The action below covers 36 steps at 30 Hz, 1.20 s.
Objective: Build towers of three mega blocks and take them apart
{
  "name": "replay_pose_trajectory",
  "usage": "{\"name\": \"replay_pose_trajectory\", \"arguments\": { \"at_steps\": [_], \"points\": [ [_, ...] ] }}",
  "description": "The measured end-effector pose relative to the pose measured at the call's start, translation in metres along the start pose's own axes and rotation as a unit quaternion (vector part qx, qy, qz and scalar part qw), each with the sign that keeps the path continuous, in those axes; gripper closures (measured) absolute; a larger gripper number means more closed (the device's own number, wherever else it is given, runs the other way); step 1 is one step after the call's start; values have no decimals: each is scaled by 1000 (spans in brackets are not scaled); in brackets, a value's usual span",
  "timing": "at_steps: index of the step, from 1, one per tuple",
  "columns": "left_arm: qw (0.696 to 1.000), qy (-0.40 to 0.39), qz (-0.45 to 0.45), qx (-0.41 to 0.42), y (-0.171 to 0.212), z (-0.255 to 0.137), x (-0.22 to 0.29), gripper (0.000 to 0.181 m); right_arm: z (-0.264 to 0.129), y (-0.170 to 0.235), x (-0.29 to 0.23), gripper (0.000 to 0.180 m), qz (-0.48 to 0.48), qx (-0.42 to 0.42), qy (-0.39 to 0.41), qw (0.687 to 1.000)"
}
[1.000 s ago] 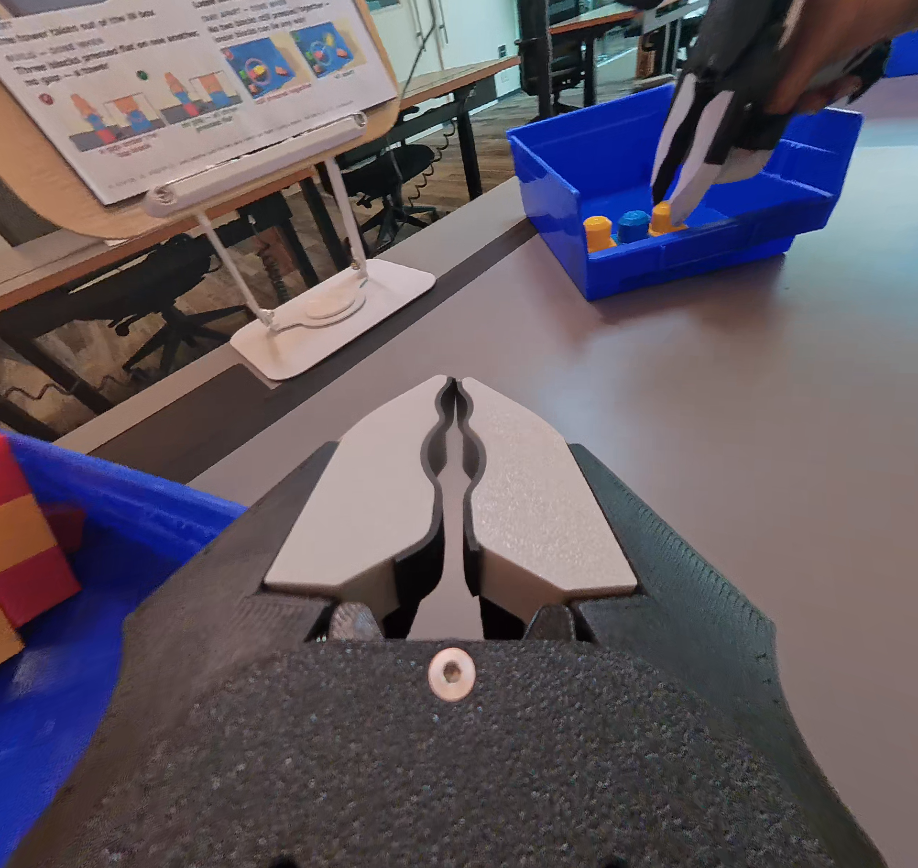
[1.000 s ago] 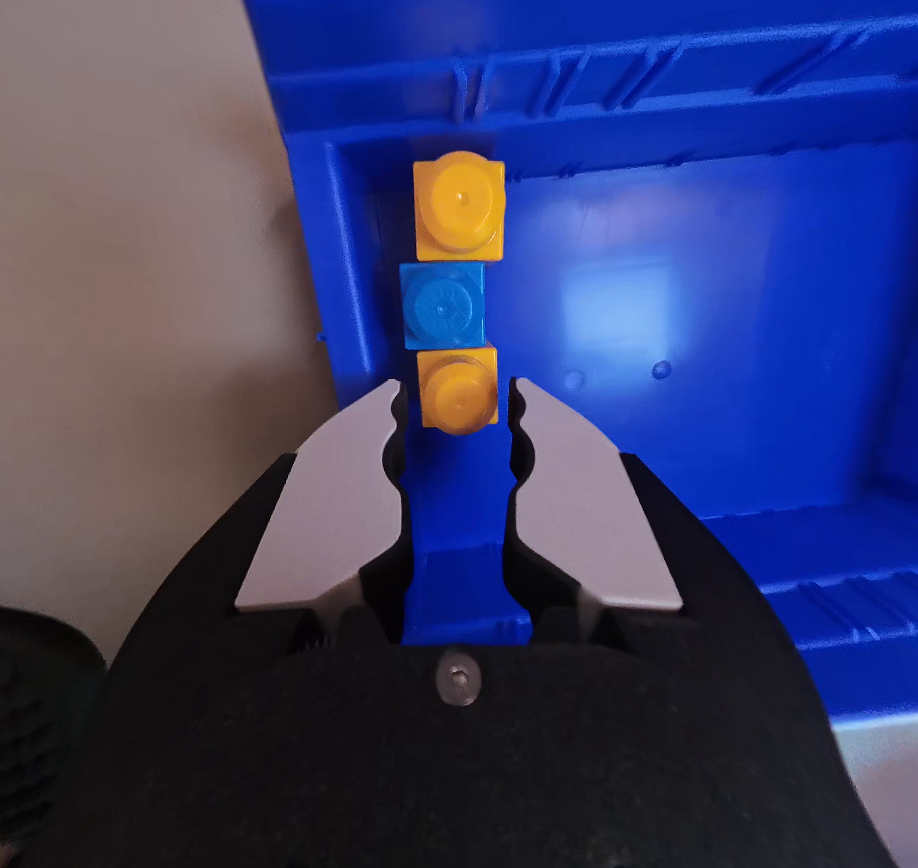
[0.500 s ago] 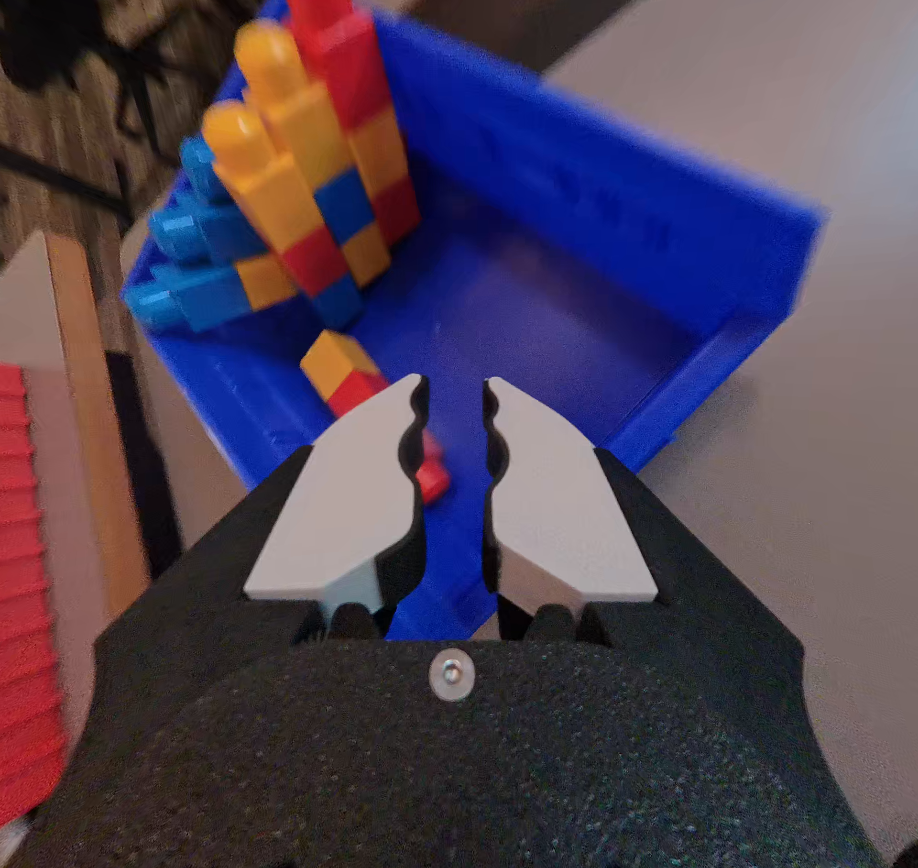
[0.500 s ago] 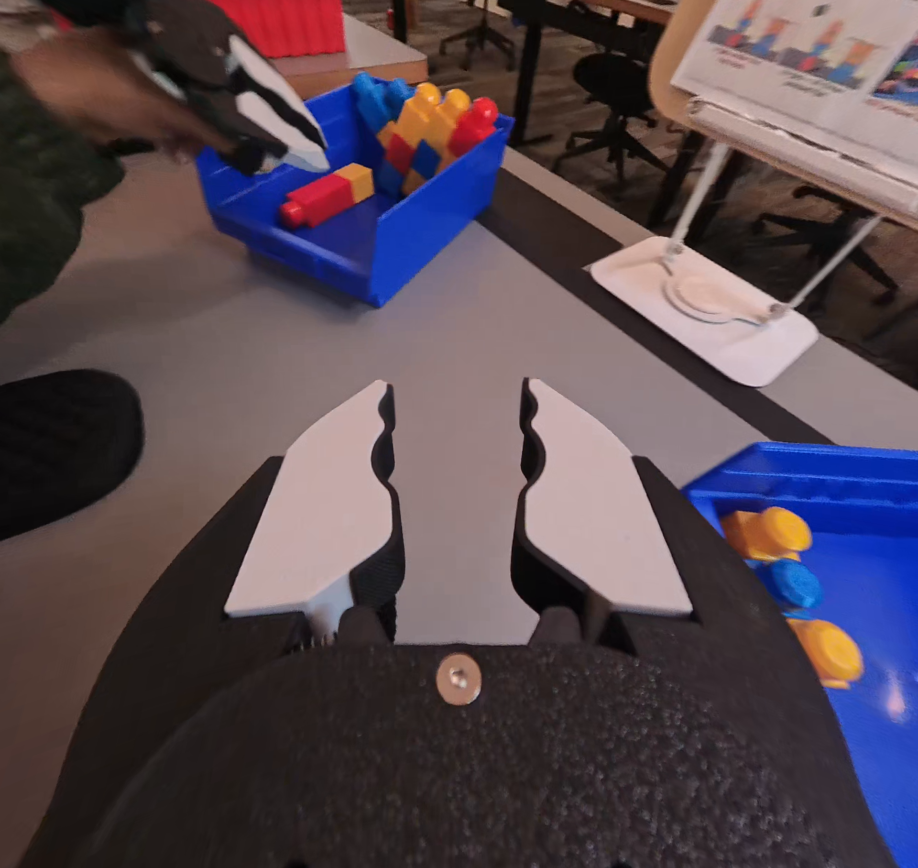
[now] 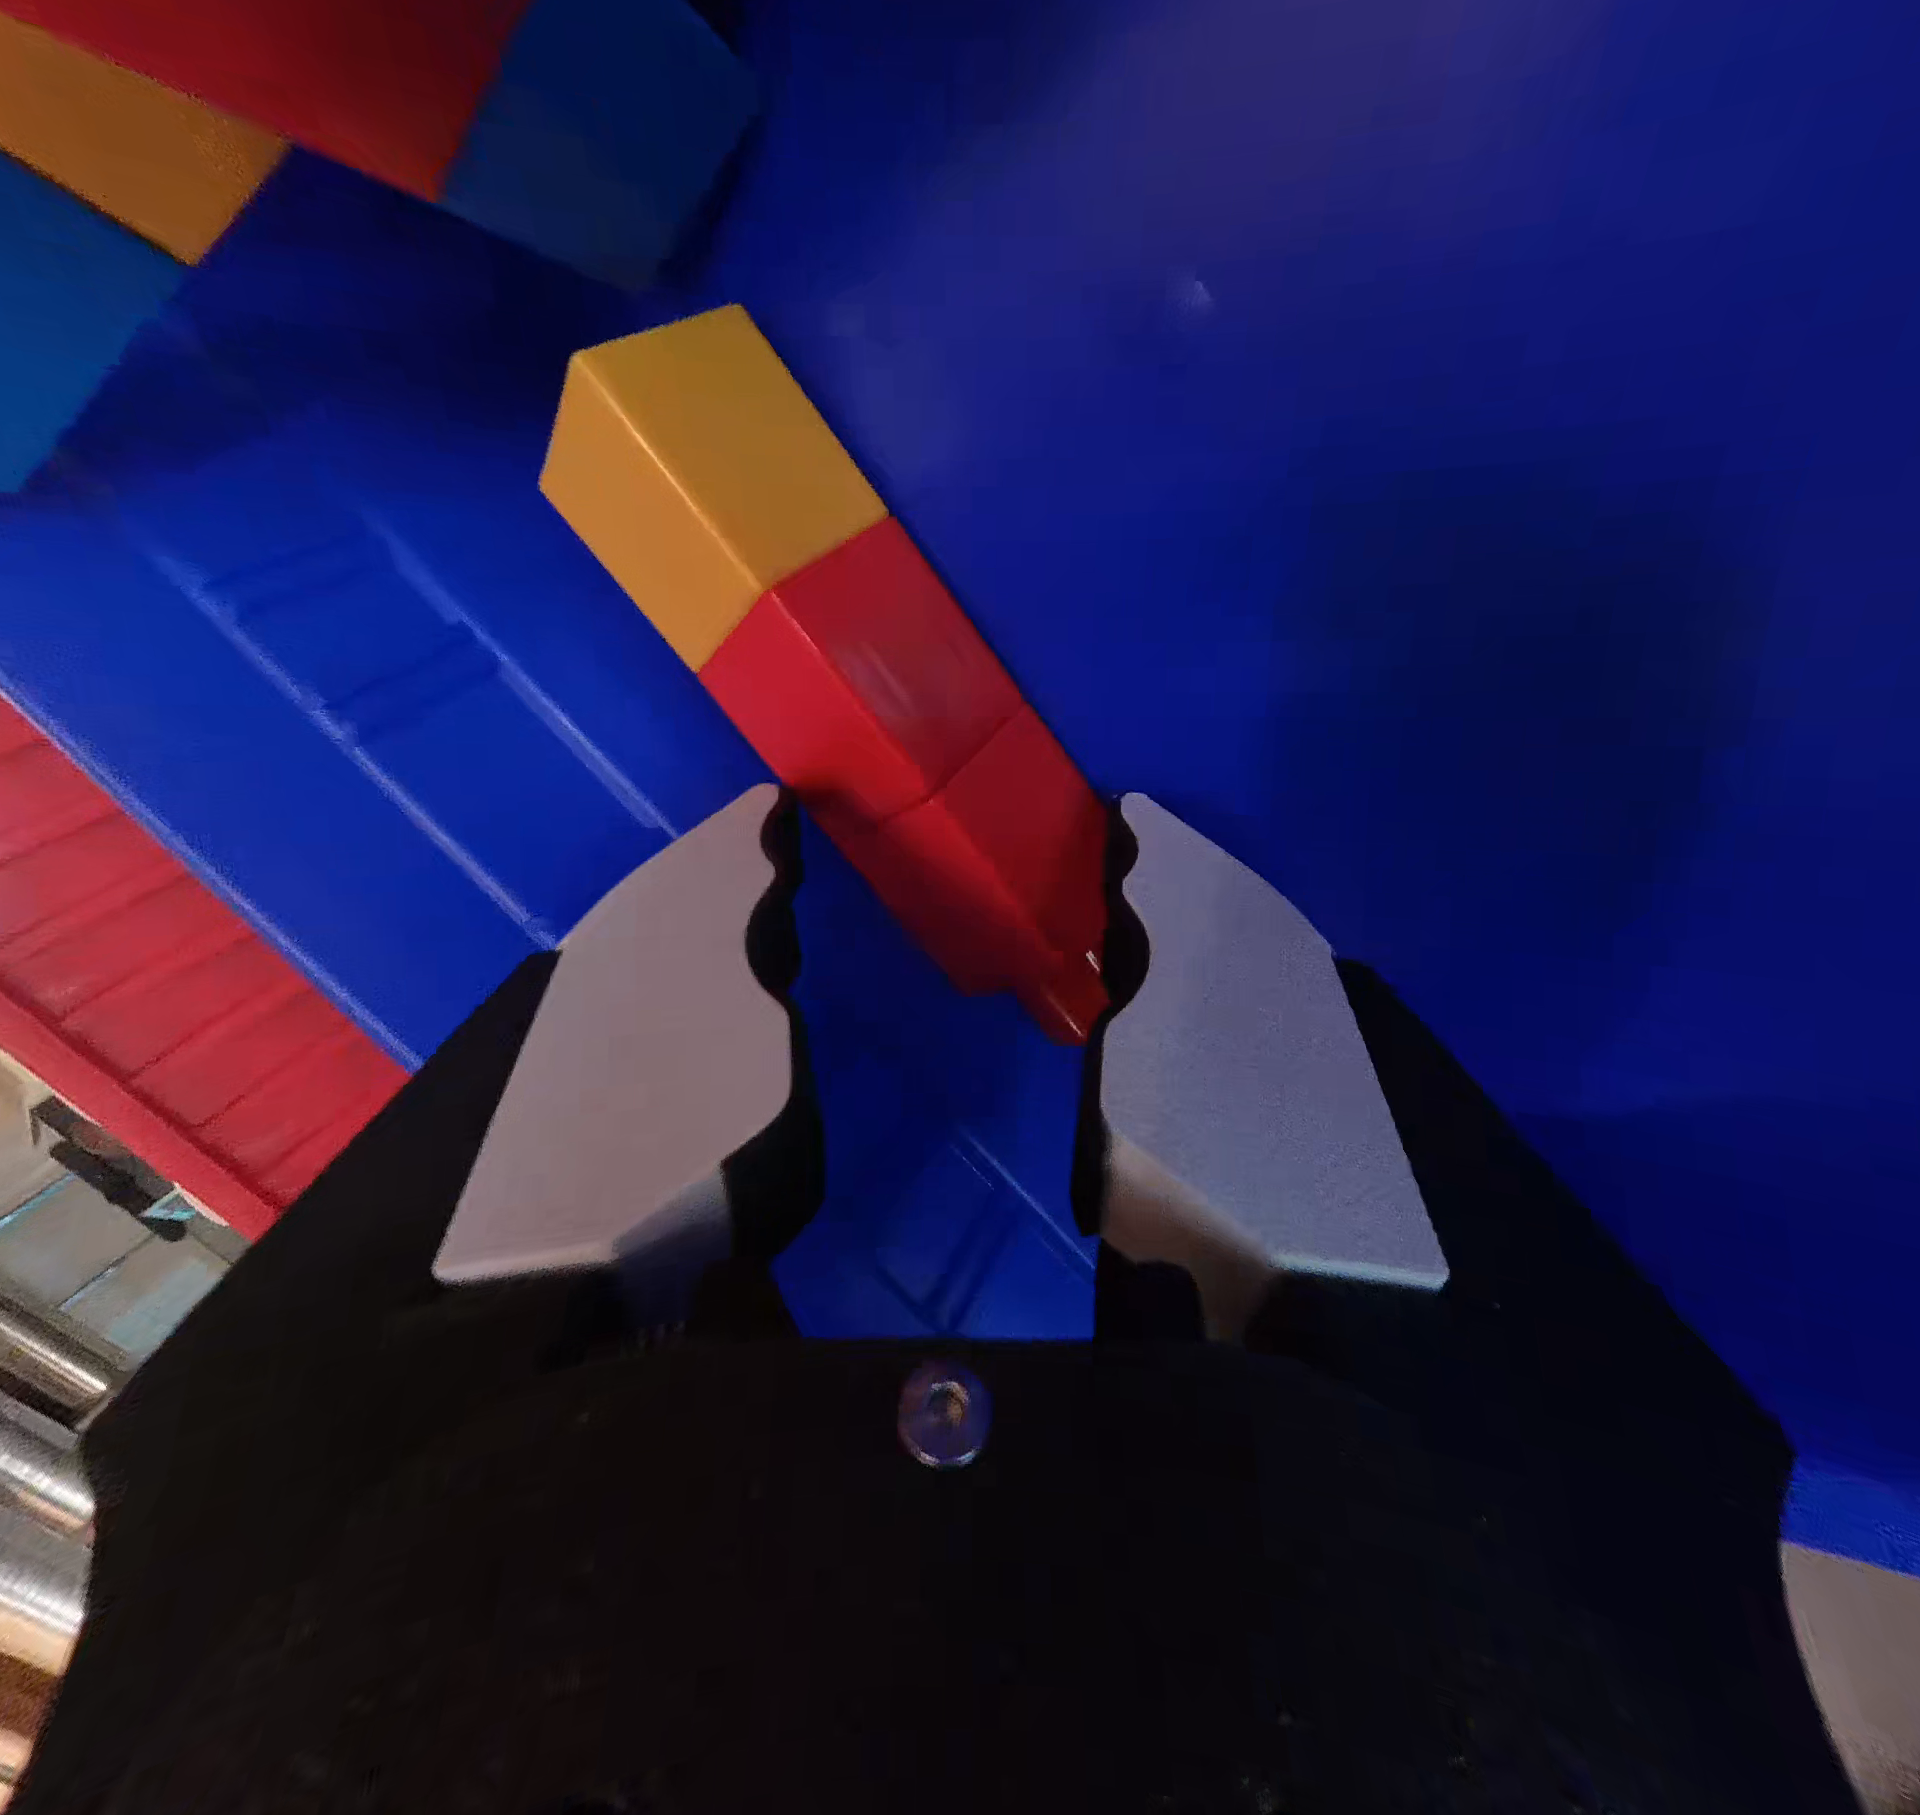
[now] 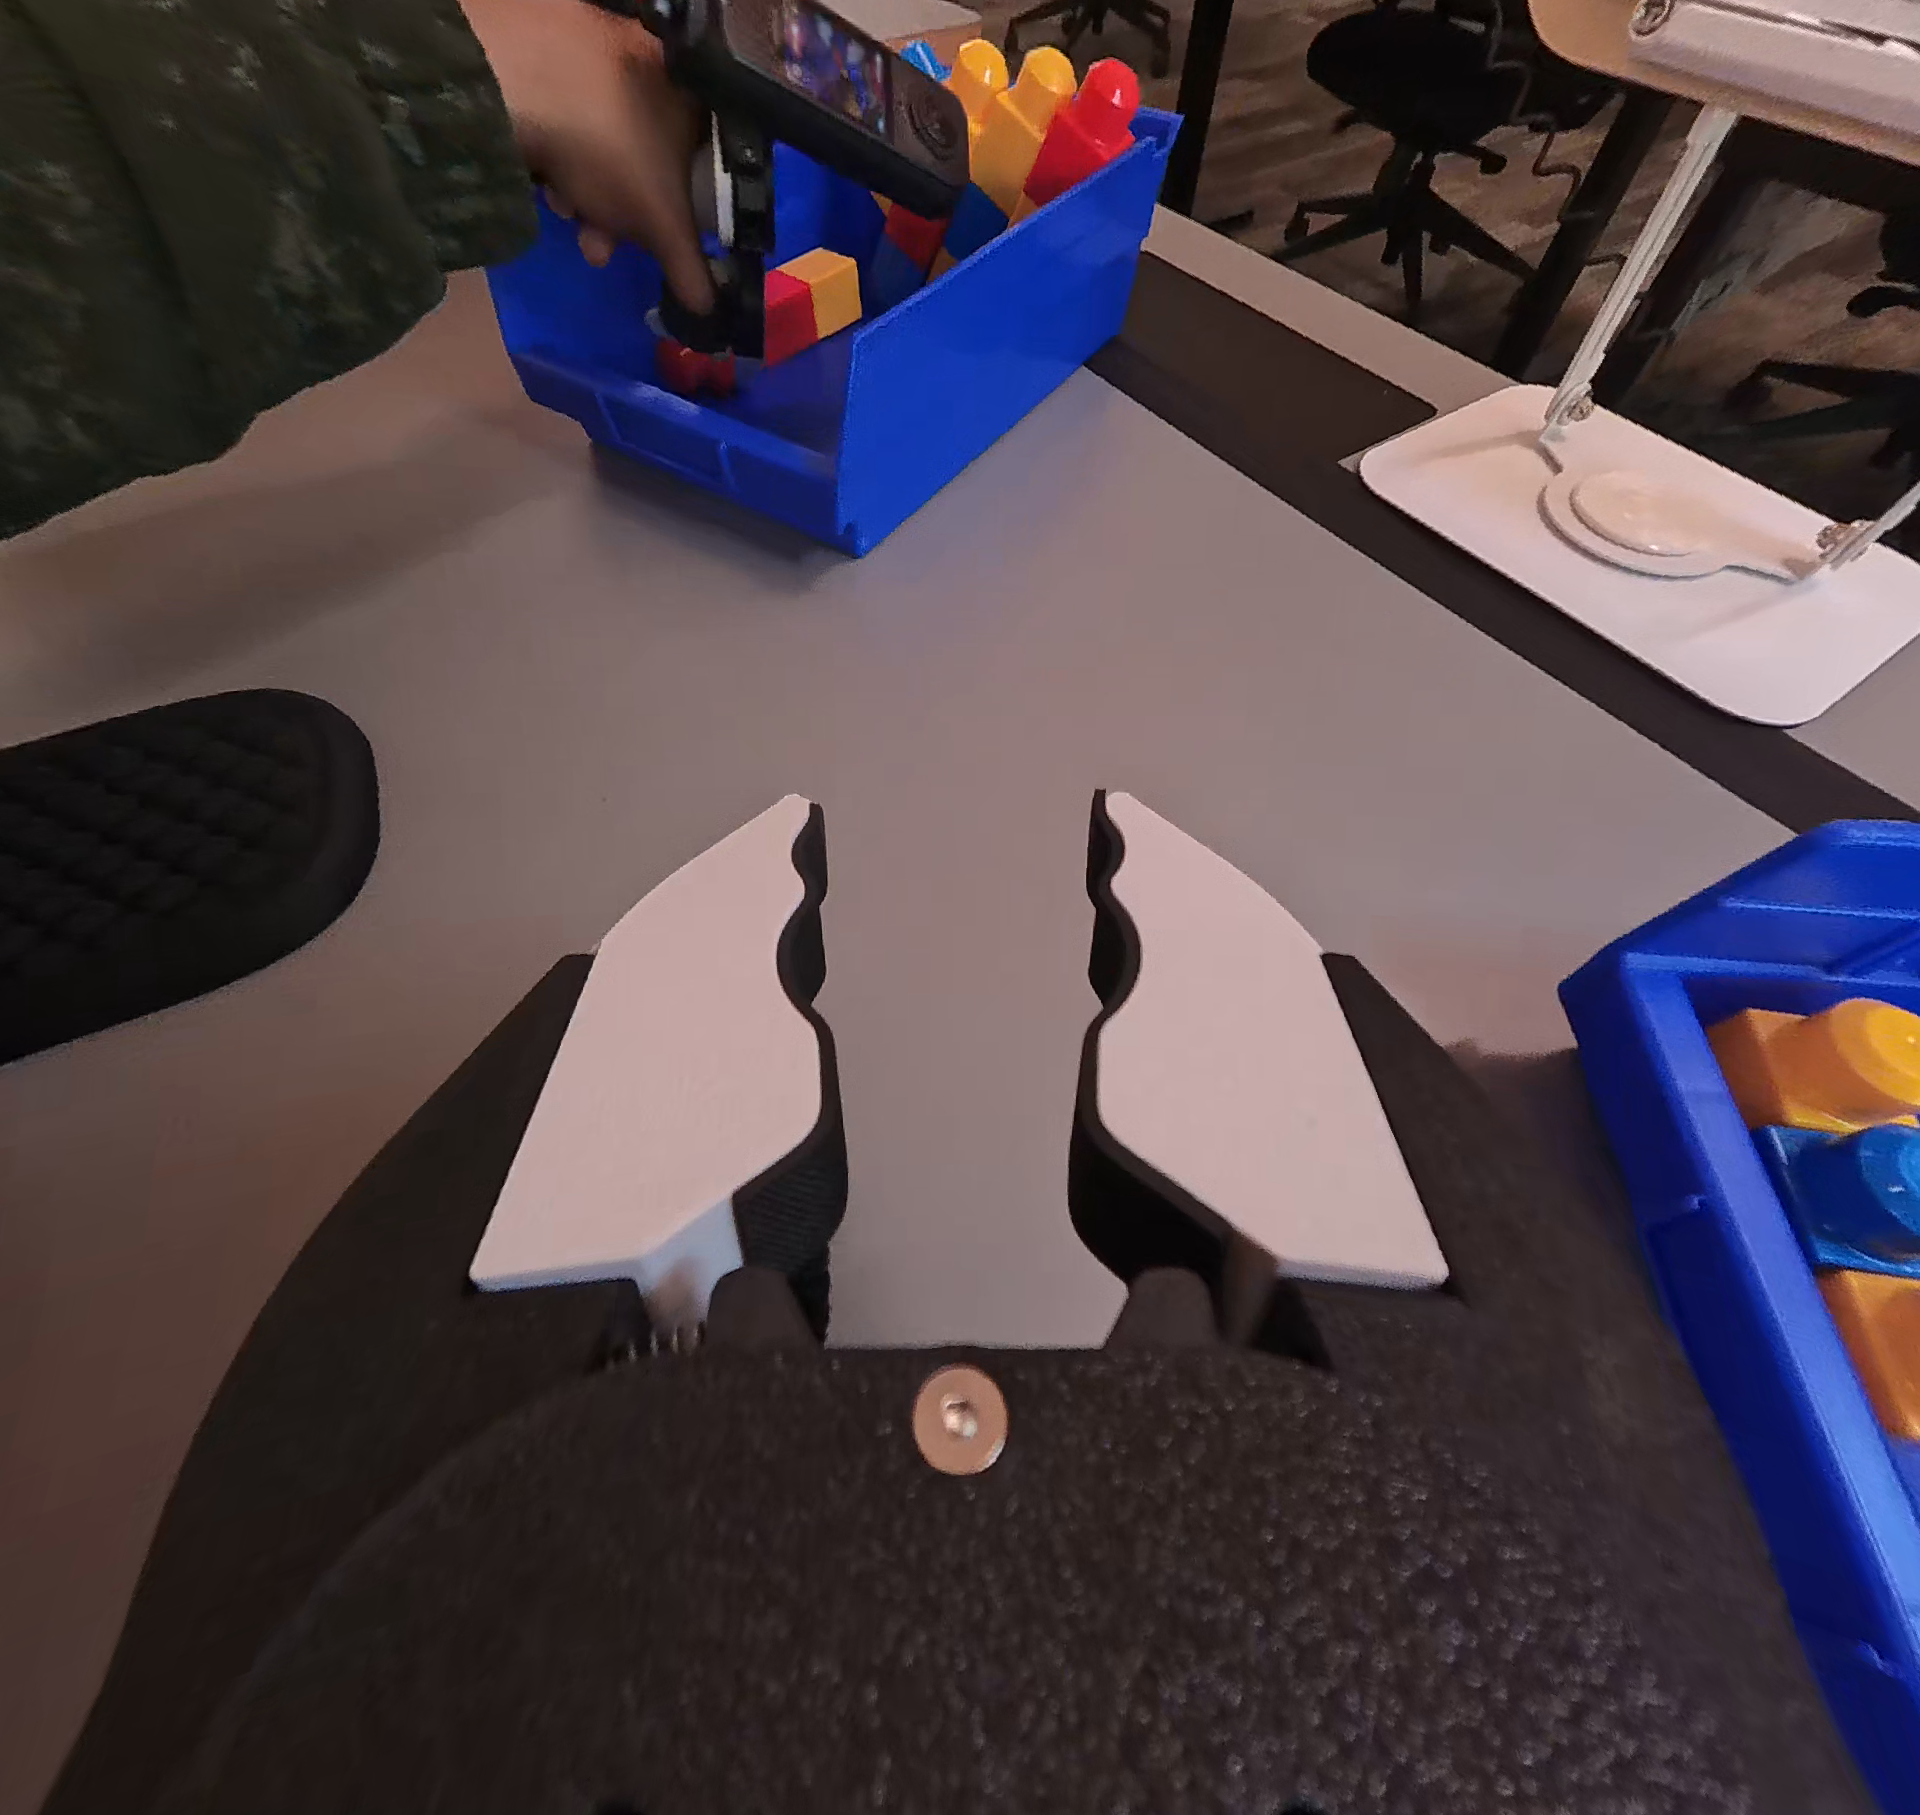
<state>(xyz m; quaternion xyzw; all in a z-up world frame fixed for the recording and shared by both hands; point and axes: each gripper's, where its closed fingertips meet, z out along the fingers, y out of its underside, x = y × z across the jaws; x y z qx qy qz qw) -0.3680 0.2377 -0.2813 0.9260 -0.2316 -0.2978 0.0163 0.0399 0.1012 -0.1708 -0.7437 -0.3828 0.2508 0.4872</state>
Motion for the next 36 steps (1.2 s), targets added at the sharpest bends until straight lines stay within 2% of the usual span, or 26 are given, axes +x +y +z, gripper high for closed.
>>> {"name": "replay_pose_trajectory", "arguments": {
  "at_steps": [9,10,12,14,16,19,22,29,32,36],
  "points": [
    [1000,-3,21,20,-2,0,-3,130,-2,5,-2,131,10,-4,-17,1000],
    [999,-2,26,34,-4,-4,-2,139,-2,6,-2,131,9,-4,-17,1000],
    [994,0,45,99,-14,-22,0,181,-1,6,-2,131,7,-5,-16,1000],
    [993,7,73,94,-8,-30,7,181,0,7,-1,131,8,-5,-17,1000],
    [993,-22,103,60,4,-26,2,181,2,9,-1,131,12,-8,-20,1000],
    [992,-39,86,80,2,-27,-7,175,4,11,-4,131,7,-13,-22,1000],
    [997,-7,39,63,7,-21,-9,157,7,12,-6,131,1,-18,-23,1000],
    [995,67,-27,66,-1,-19,-7,161,10,20,-9,131,2,-32,-34,999],
    [986,146,-53,65,-3,-21,4,136,10,23,-9,131,3,-34,-37,999],
    [985,159,-54,52,-3,-13,9,131,11,25,-9,132,10,-37,-46,998]
  ]
}}
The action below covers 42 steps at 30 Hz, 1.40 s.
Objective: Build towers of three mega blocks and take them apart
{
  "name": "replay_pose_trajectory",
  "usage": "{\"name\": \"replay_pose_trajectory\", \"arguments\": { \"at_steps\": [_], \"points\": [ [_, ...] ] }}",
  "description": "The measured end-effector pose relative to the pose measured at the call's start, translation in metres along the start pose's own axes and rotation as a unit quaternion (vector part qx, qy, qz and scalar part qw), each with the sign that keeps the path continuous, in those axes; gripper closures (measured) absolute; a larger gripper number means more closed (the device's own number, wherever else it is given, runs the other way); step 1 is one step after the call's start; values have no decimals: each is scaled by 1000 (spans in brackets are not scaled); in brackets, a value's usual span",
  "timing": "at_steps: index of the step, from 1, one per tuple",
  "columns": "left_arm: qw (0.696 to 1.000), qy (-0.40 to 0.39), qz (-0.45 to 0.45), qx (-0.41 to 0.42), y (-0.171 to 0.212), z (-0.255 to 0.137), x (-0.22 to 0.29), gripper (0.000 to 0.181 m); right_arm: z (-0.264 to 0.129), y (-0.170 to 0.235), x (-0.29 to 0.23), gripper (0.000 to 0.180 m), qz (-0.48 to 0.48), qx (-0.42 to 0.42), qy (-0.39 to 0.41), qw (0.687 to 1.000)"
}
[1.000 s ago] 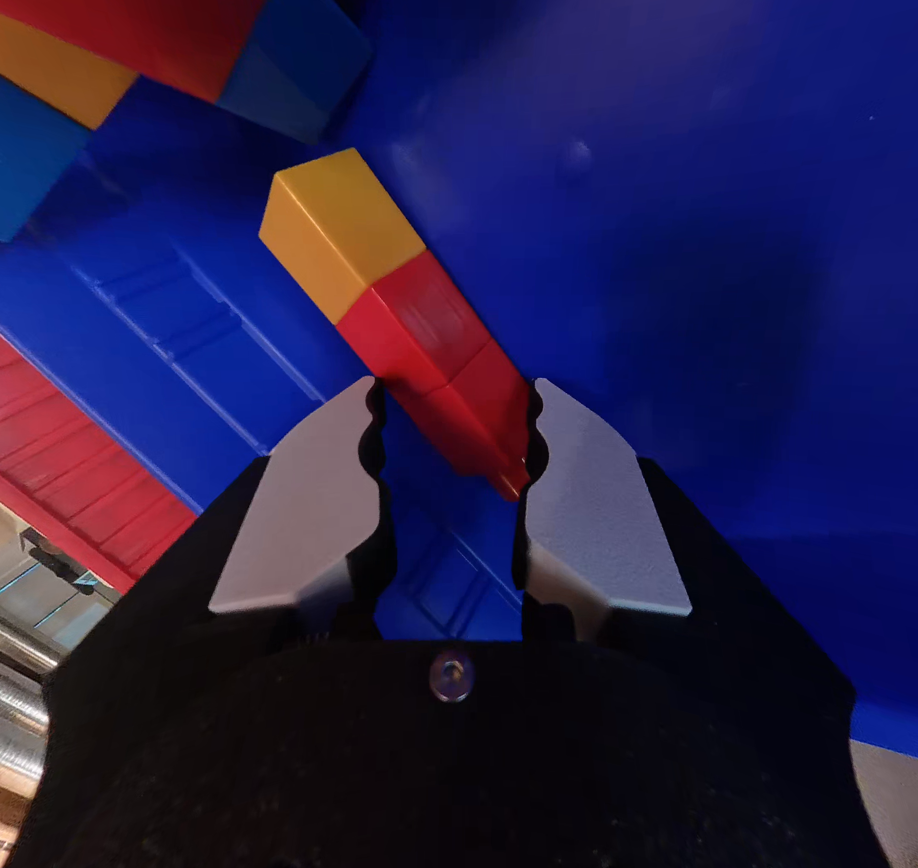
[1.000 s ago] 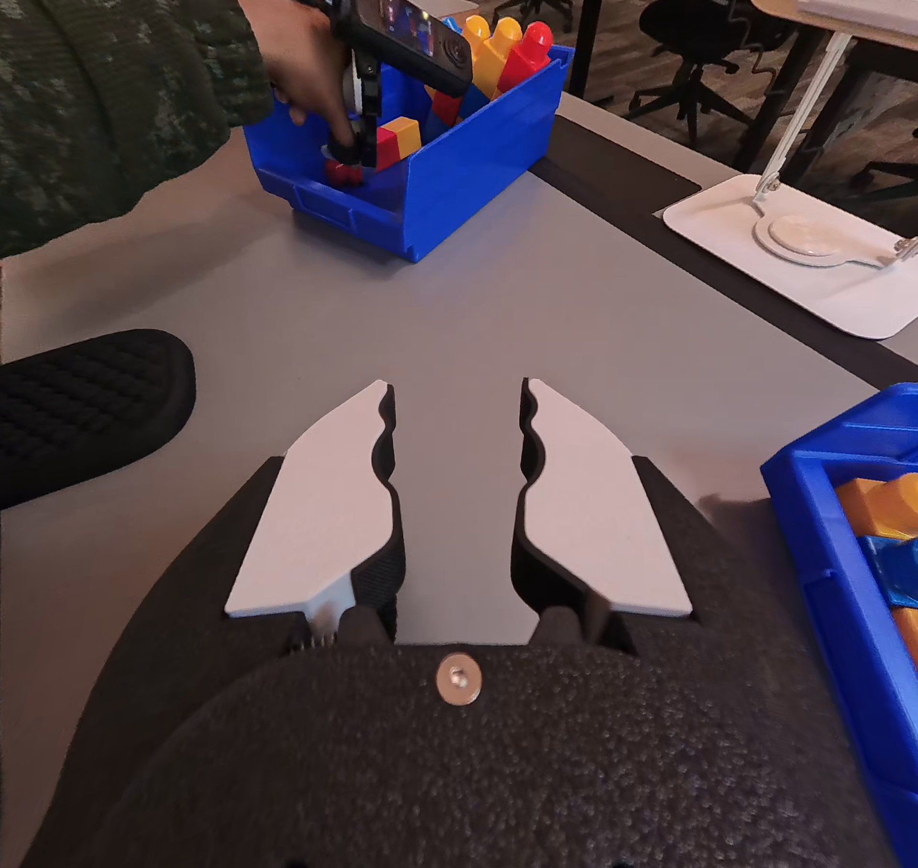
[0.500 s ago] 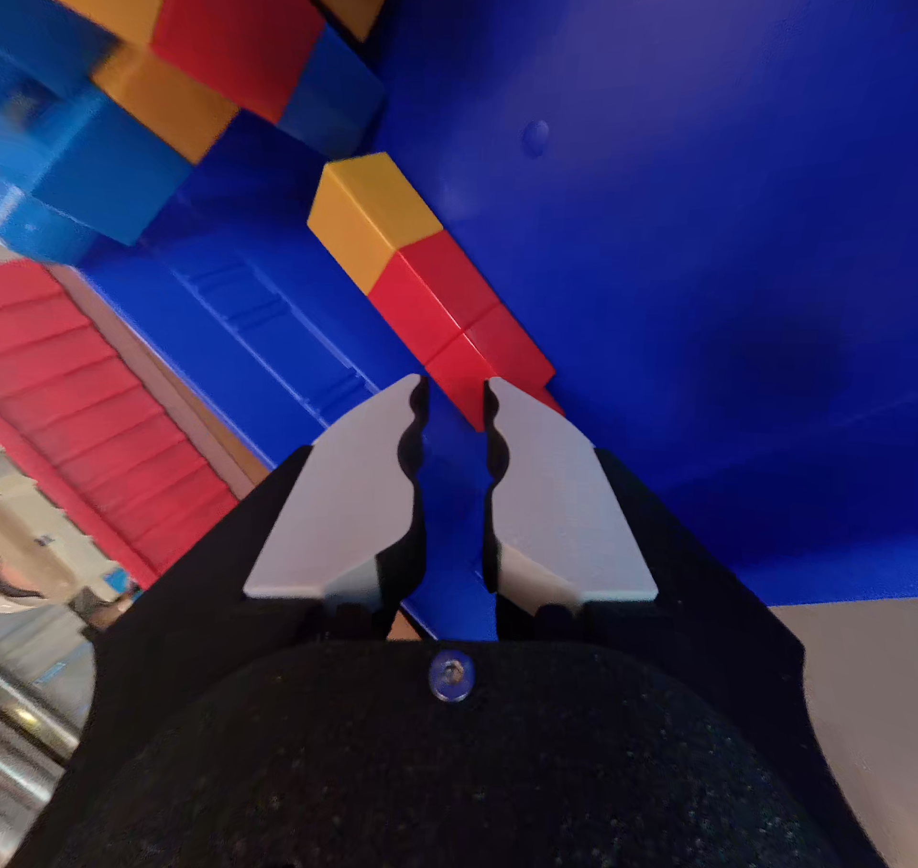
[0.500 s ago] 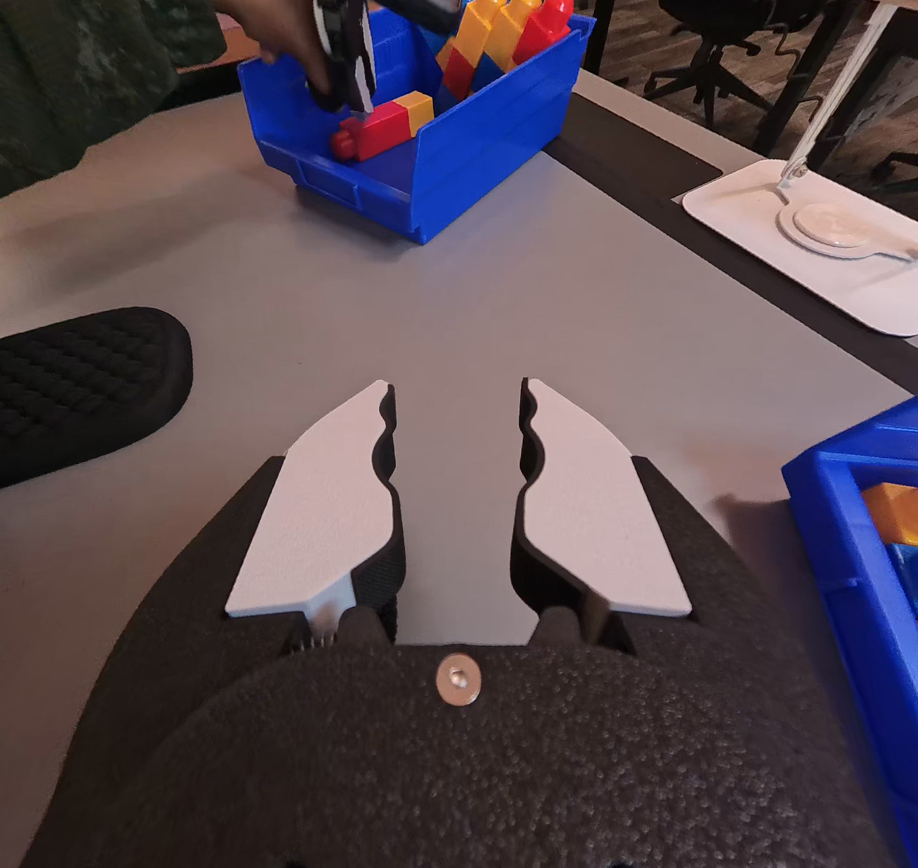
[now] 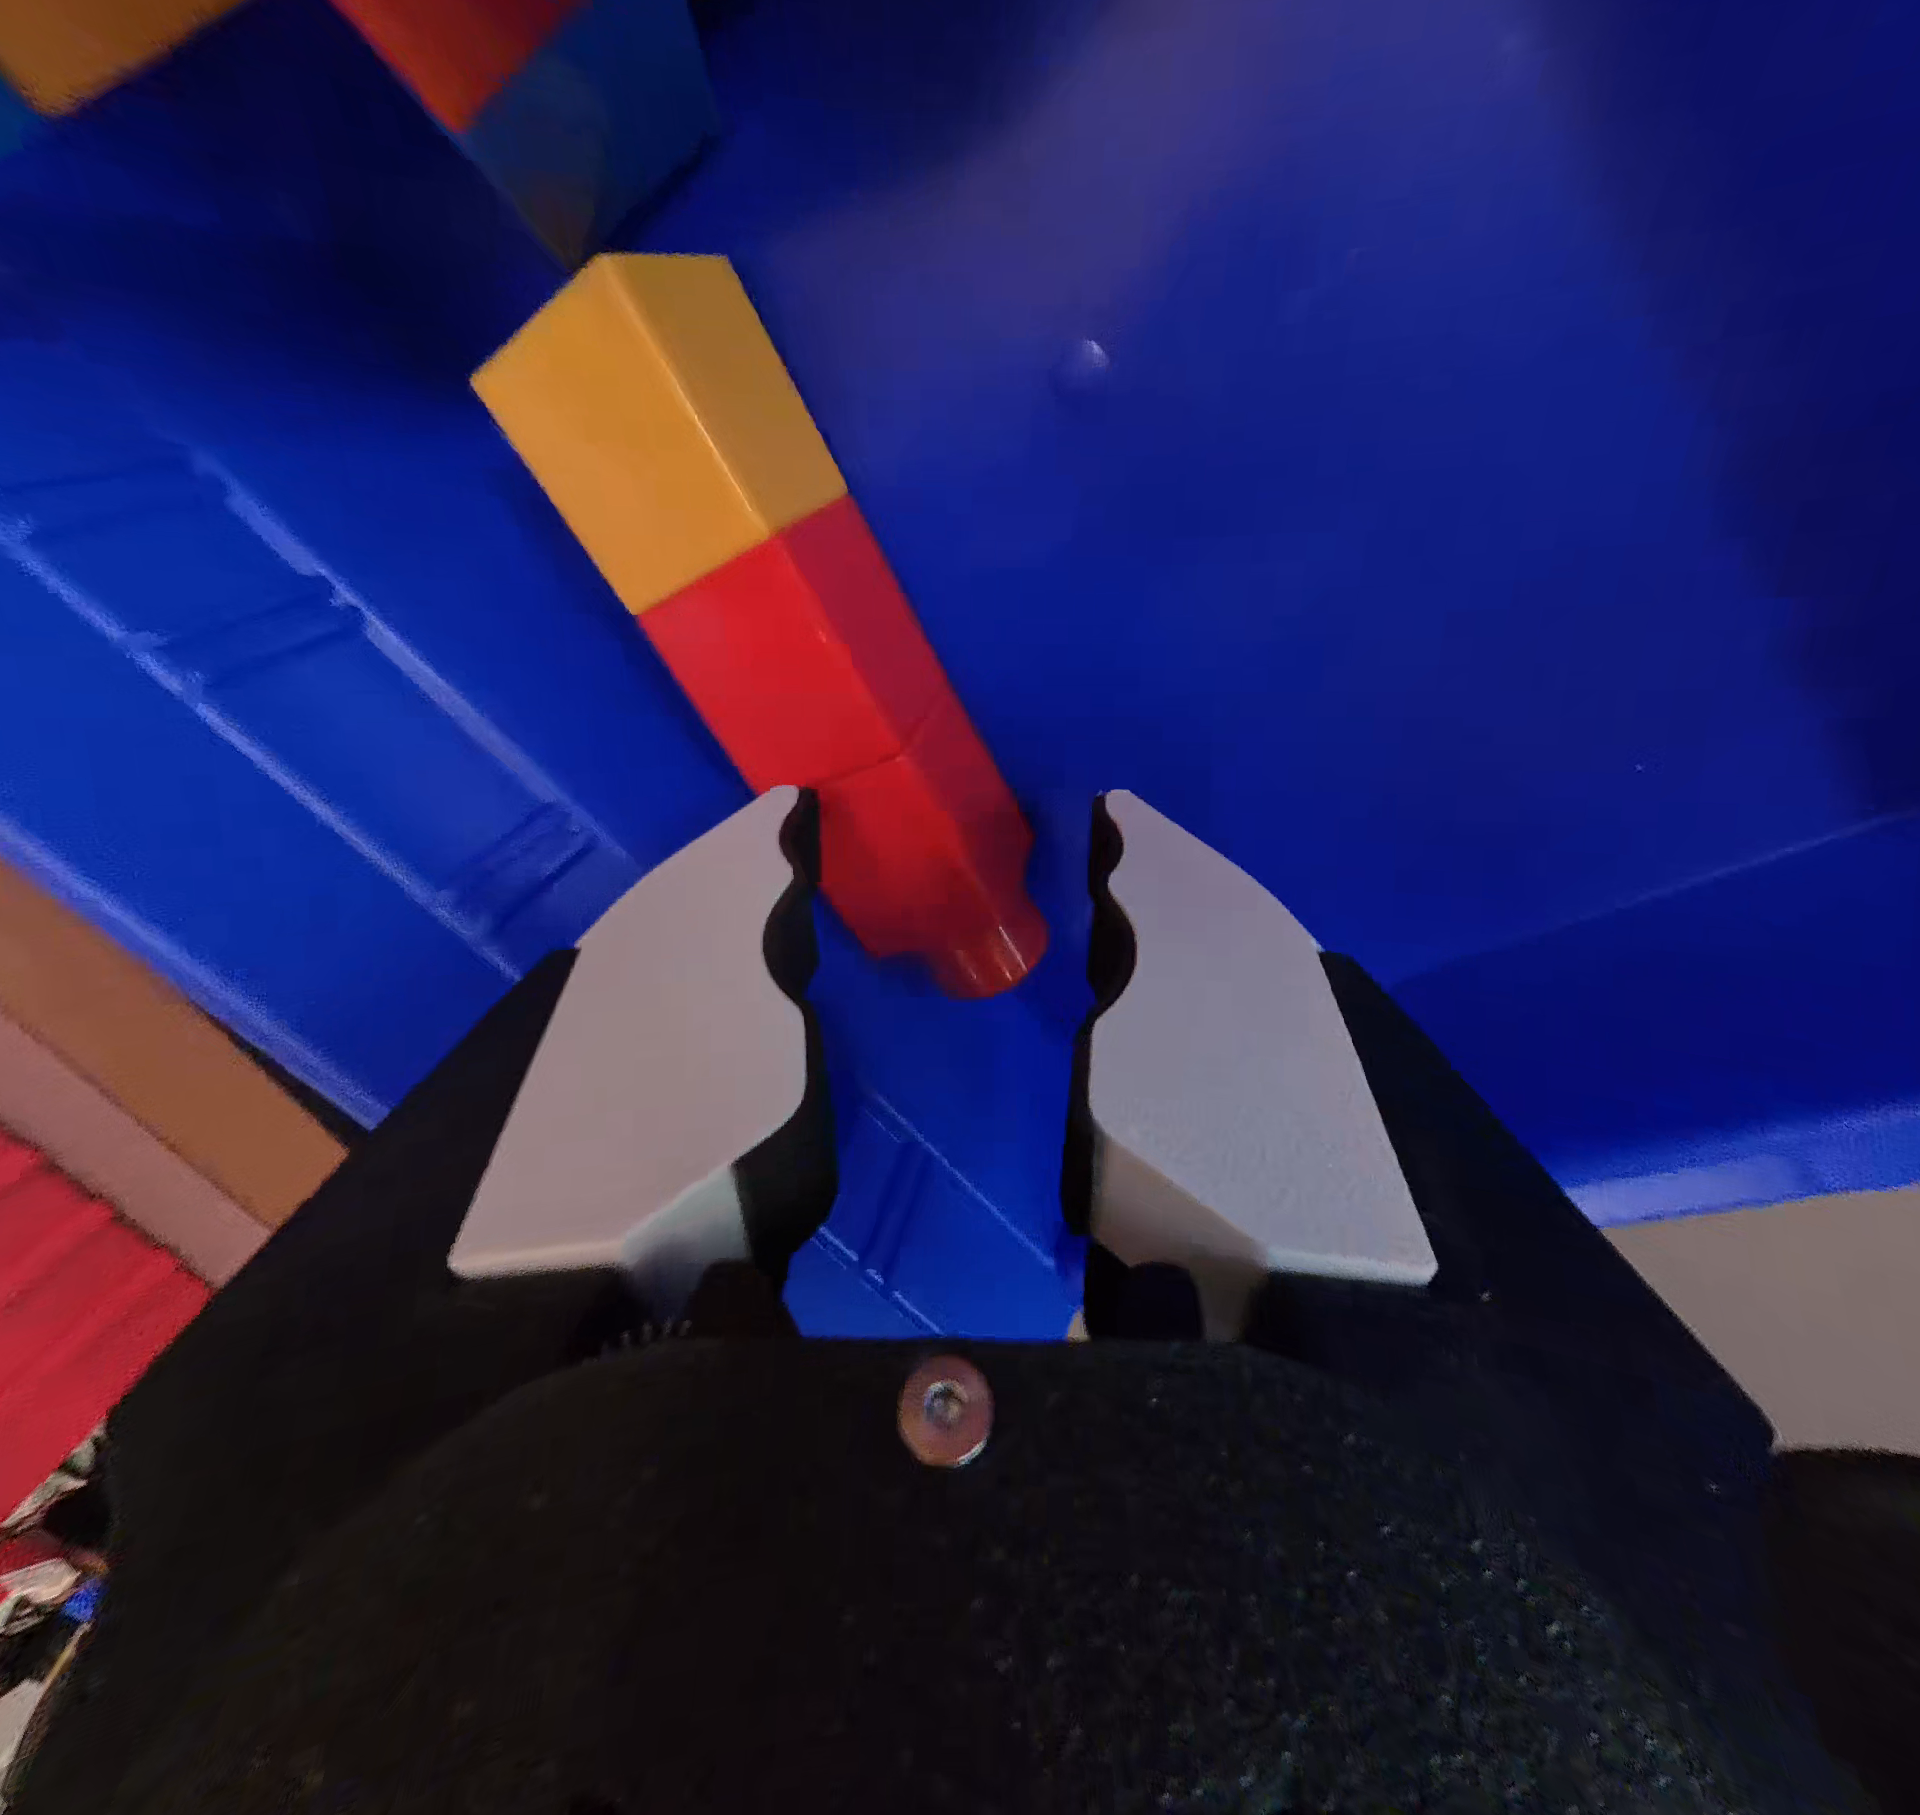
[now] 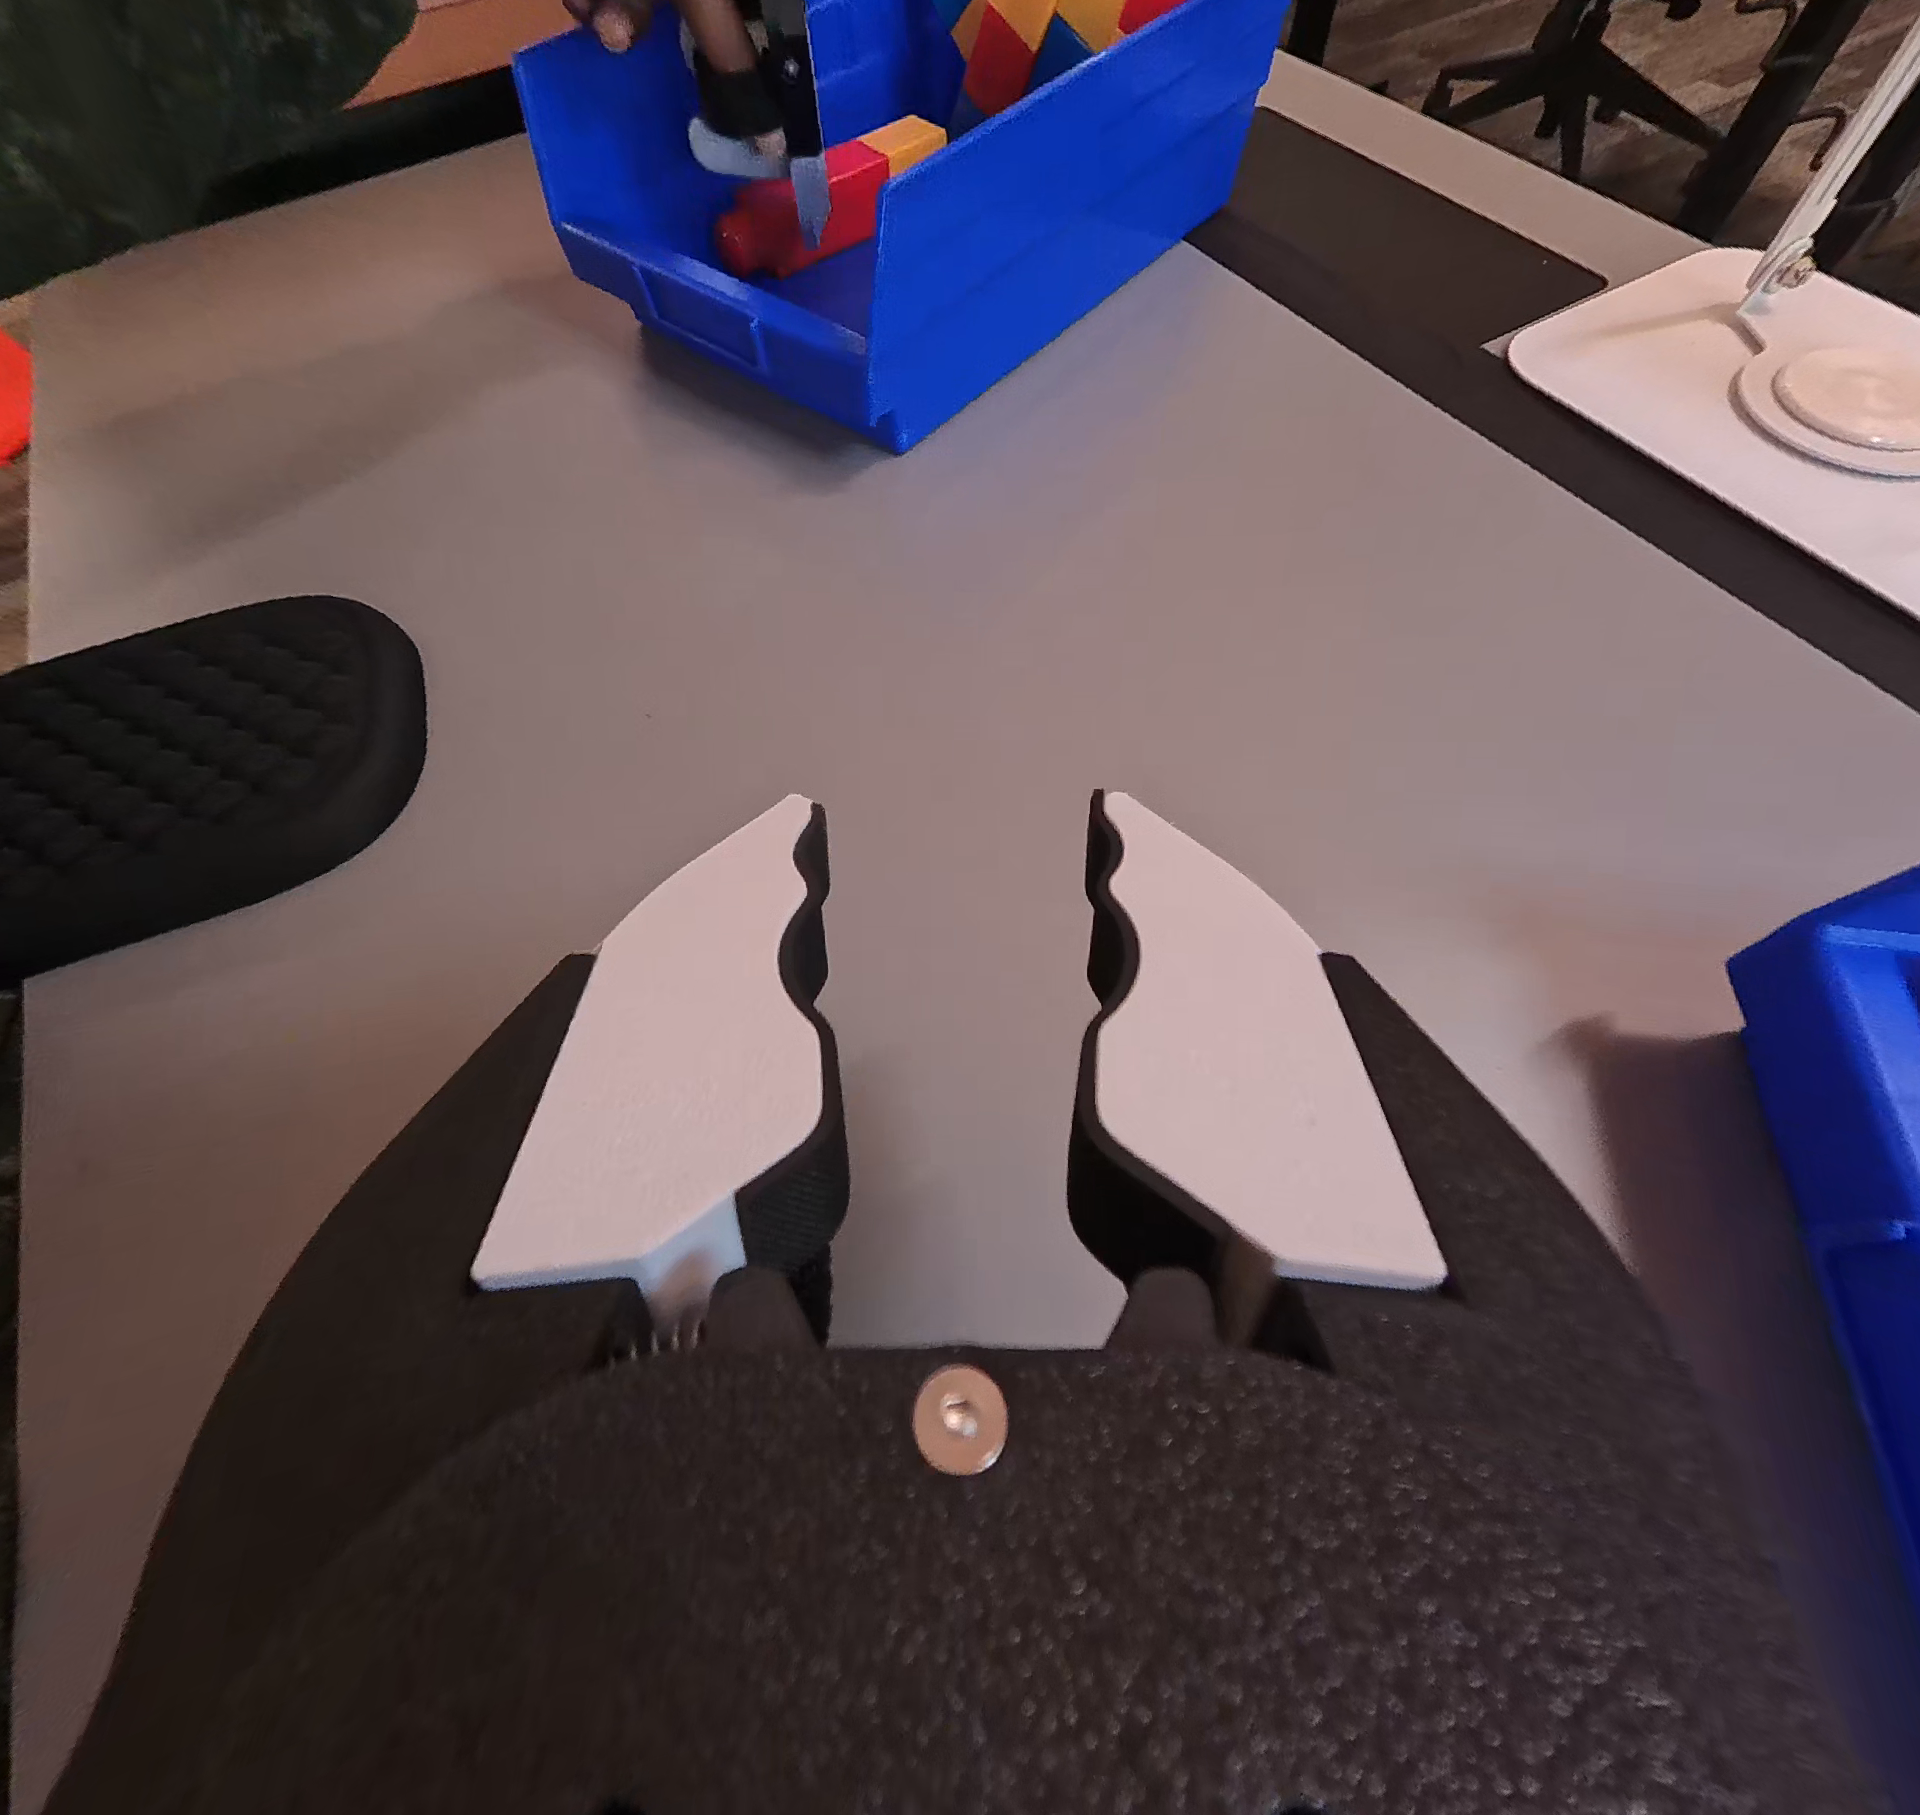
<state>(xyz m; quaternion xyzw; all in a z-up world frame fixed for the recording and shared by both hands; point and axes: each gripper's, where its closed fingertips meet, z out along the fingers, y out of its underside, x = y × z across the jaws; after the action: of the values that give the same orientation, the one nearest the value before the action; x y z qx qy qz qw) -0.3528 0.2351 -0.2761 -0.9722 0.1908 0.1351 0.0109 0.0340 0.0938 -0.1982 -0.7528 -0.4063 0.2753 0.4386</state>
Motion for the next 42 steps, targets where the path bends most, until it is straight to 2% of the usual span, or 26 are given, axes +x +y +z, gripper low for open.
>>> {"name": "replay_pose_trajectory", "arguments": {
  "at_steps": [9,12,13,16,17,19,21,24,27,29,30,32,35,38,42],
  "points": [
    [999,-40,8,-17,-3,4,-7,132,2,5,-2,131,-4,-12,-5,1000],
    [997,-78,20,-13,-3,4,-17,153,1,4,-2,132,0,-10,-8,1000],
    [997,-76,22,-10,-3,4,-17,153,1,5,-2,131,0,-11,-8,1000],
    [998,-43,44,1,-2,-1,-4,154,2,5,-2,131,-2,-12,-9,1000],
    [998,-20,55,10,-2,-5,4,159,2,5,-3,131,-1,-13,-10,1000],
    [995,53,67,52,-9,-16,27,181,3,6,-3,131,-1,-15,-11,1000],
    [990,92,66,86,-15,-28,38,178,3,7,-3,131,-2,-15,-11,1000],
    [990,80,60,99,-17,-32,32,157,4,7,-3,131,1,-16,-13,1000],
    [998,28,38,52,-6,-18,12,129,6,9,-3,131,1,-20,-14,1000],
    [999,23,32,16,2,-4,10,117,6,10,-4,131,0,-22,-15,1000],
    [999,23,32,2,5,4,11,117,6,11,-4,131,0,-23,-16,1000],
    [999,16,43,-16,7,16,14,132,6,11,-4,131,0,-25,-16,1000],
    [997,41,58,32,-7,4,26,143,6,11,-3,132,0,-22,-14,1000],
    [991,22,105,85,-15,-28,32,143,4,7,-1,132,-3,-5,-12,1000],
    [965,-14,203,165,-6,-98,68,144,-2,-10,-8,132,-44,40,-11,998]
  ]
}}
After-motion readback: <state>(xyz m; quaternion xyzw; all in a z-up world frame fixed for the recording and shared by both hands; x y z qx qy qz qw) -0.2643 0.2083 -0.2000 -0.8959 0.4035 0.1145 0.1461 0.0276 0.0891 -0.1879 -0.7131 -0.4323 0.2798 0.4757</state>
